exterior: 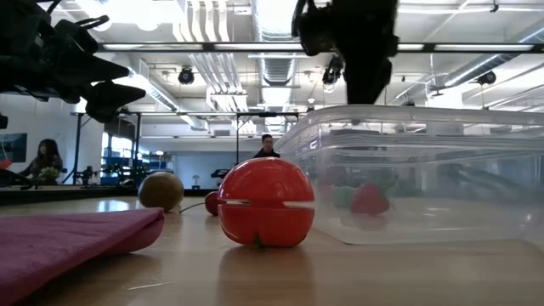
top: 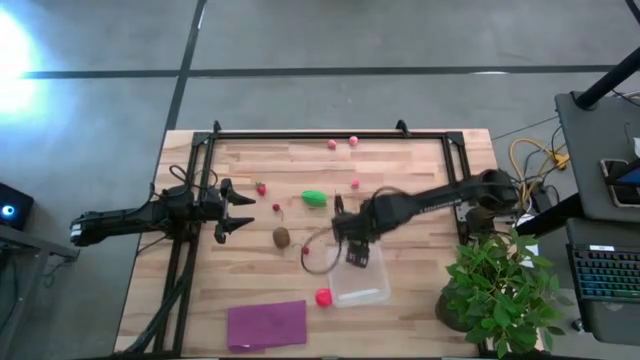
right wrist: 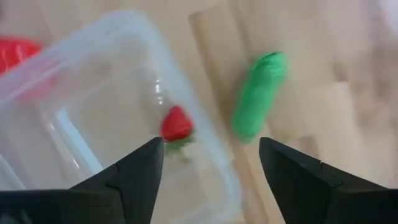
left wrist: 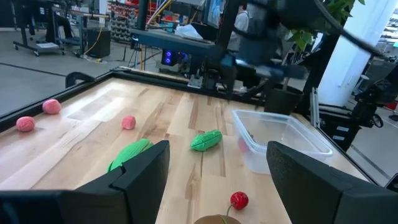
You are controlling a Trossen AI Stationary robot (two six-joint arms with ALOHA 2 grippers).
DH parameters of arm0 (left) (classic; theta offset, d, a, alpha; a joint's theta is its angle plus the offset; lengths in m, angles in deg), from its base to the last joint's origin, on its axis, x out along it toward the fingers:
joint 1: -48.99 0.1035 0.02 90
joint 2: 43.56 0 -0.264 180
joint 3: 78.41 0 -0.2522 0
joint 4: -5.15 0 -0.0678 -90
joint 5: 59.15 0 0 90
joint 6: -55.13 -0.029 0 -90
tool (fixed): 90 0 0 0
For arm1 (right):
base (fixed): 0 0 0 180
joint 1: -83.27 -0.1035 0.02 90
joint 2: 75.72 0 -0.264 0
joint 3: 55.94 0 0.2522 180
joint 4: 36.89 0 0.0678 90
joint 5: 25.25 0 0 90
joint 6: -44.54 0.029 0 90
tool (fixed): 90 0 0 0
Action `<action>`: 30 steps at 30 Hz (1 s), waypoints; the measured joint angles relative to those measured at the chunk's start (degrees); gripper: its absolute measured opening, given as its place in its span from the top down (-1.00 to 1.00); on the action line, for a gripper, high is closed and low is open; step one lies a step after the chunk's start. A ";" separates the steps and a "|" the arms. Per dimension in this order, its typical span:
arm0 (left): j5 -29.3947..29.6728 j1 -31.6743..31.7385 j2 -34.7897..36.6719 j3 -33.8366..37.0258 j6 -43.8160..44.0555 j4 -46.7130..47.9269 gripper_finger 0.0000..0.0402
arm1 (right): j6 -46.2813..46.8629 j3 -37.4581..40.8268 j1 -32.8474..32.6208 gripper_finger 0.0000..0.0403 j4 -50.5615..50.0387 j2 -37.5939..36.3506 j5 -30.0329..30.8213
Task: Pick and placing Produce into tupperware
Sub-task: Put the green eggplant into the transparent container
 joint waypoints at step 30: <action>-0.02 -0.02 -0.02 0.00 0.00 0.02 -0.27 | -0.59 -1.82 8.71 -0.26 -3.20 12.01 -3.08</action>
